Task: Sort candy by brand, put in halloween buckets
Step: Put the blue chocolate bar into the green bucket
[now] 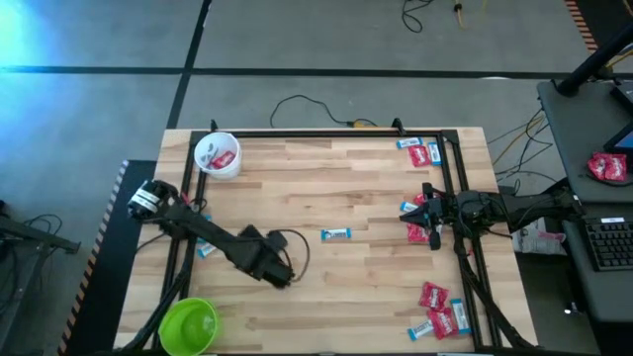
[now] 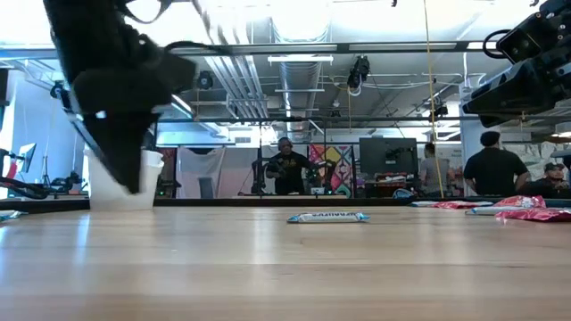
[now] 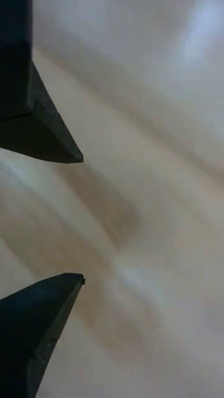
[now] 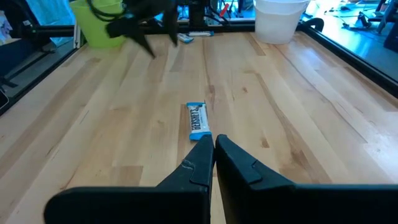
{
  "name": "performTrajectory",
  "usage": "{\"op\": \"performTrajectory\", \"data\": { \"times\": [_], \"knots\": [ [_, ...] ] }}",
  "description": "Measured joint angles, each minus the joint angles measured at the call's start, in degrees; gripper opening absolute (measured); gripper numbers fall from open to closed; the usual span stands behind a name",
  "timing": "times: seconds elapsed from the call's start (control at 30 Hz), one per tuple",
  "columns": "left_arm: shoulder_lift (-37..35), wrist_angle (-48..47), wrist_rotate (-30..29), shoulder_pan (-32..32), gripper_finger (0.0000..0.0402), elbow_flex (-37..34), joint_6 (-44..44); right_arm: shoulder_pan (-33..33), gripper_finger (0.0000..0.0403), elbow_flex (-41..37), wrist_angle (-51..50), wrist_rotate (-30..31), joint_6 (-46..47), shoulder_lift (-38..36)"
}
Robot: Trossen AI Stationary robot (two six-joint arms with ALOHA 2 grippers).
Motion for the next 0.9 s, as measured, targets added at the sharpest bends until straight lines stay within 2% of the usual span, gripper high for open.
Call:
{"op": "performTrajectory", "data": {
  "times": [0.13, 0.23, 0.53, 0.63, 0.9],
  "knots": [
    [0.0, -14.89, 1.76, 2.0, 0.0286, 0.92, -7.05, 0.01, 0.0009, 0.0, 0.0, 0.0, 0.0, 0.01],
    [-0.08, -18.72, 6.99, 3.17, 0.0286, -1.15, -10.08, 0.0, 0.0009, 0.0, 0.0, 0.0, 0.0, 0.01],
    [-0.09, -18.6, 20.6, 6.82, 0.0286, -13.99, 5.55, 0.0, 0.0009, 0.0, 0.0, 0.0, 0.0, 0.01],
    [-0.09, -18.55, 22.73, 8.8, 0.0286, -17.15, 9.96, 0.01, 0.0009, 0.0, 0.0, 0.0, 0.0, 0.01],
    [-0.17, -13.4, 23.89, 13.45, 0.0286, -22.57, 17.68, 0.02, 0.0009, 0.0, 0.0, 0.0, 0.0, 0.01]
  ]
}}
